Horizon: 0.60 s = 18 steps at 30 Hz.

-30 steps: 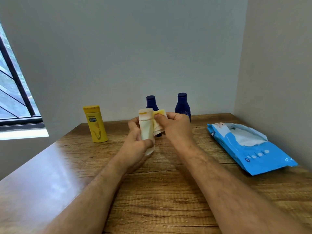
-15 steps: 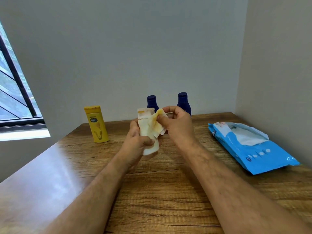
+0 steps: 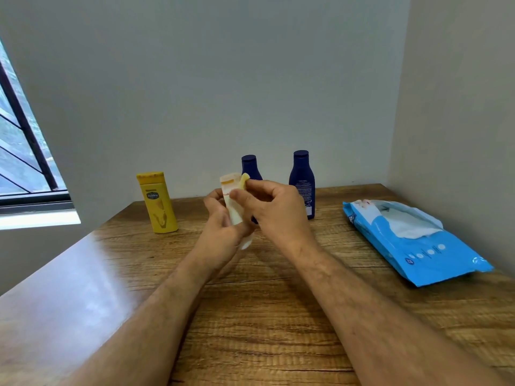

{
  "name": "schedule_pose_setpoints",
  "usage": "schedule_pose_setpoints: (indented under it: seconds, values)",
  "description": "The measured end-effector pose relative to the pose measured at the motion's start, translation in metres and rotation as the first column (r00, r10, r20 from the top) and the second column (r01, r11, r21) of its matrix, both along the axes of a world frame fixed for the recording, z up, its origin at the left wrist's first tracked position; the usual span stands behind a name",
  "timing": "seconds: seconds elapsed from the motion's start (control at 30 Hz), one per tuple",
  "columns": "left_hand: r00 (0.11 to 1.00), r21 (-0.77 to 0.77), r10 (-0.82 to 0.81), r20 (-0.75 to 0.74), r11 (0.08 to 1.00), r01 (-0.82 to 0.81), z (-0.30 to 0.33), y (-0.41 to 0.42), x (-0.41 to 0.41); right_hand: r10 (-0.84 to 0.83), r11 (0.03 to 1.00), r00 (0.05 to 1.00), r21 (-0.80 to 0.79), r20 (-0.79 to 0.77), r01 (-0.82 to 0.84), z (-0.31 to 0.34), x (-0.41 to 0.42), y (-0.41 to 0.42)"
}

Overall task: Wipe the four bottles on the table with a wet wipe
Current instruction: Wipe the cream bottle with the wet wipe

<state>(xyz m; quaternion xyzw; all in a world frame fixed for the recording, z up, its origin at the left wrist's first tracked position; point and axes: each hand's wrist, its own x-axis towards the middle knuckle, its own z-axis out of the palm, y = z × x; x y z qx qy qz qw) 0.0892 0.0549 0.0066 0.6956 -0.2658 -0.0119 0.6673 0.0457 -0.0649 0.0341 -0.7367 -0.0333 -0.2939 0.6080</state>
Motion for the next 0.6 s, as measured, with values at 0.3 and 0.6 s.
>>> schedule_pose_setpoints:
  seconds: [0.3,0.6]
  values:
    - [0.999,-0.028,-0.024,-0.038,0.999,0.023,0.0,-0.002,0.001,-0.144,0.858,0.946,-0.439,0.291,0.266,-0.005,-0.003,0.004]
    - [0.996,-0.079,-0.034,-0.086,0.996,0.028,0.002,-0.003,-0.002,-0.131,0.976,0.977,-0.15,0.167,0.157,-0.004,0.002,-0.008]
